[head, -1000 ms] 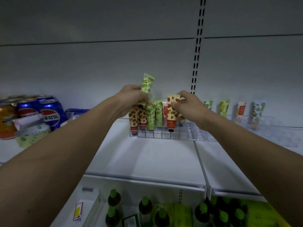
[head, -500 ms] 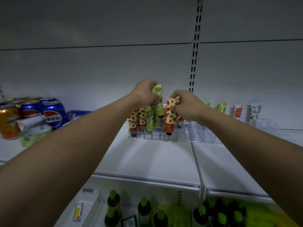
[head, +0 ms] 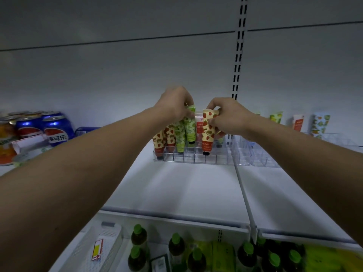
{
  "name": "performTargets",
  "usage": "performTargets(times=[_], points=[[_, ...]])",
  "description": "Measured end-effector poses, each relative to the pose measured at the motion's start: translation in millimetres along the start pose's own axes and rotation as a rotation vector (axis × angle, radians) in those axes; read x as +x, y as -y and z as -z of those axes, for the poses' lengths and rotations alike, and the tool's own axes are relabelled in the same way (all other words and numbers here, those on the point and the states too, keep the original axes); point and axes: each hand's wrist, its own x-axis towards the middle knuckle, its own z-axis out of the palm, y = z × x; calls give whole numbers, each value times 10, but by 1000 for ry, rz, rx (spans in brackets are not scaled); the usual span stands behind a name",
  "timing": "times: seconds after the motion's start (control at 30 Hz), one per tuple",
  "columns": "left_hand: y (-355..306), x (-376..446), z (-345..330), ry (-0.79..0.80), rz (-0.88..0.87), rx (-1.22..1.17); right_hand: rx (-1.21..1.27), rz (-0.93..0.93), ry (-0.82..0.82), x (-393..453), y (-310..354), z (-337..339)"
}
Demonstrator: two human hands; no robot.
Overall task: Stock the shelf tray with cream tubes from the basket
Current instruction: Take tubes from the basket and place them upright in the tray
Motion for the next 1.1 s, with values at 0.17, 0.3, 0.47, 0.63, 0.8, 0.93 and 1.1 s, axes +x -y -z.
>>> performTargets(times=[0.17, 0.3, 0.47, 0.63, 0.8, 0.93, 1.1], points=[[-14, -36, -43, 44, -2, 66, -1, 7, 1, 2, 42, -19], [-5, -116, -233, 22, -14, 161, -24, 17, -2, -33, 108, -32], [0, -158, -250, -37, -58, 290, -65, 32, -11, -105, 178, -45], [102, -453, -12, -178, -120, 200, -166, 105, -59, -182, 346, -21], [345, -1129, -72, -85, -100, 41, -230, 156, -91, -170, 567, -142], [591, -1610, -394, 177, -5, 45, -355, 208, -122, -112, 636, -374], [641, -1614, -532, 260, 16, 137, -422, 266, -152, -26, 701, -647]])
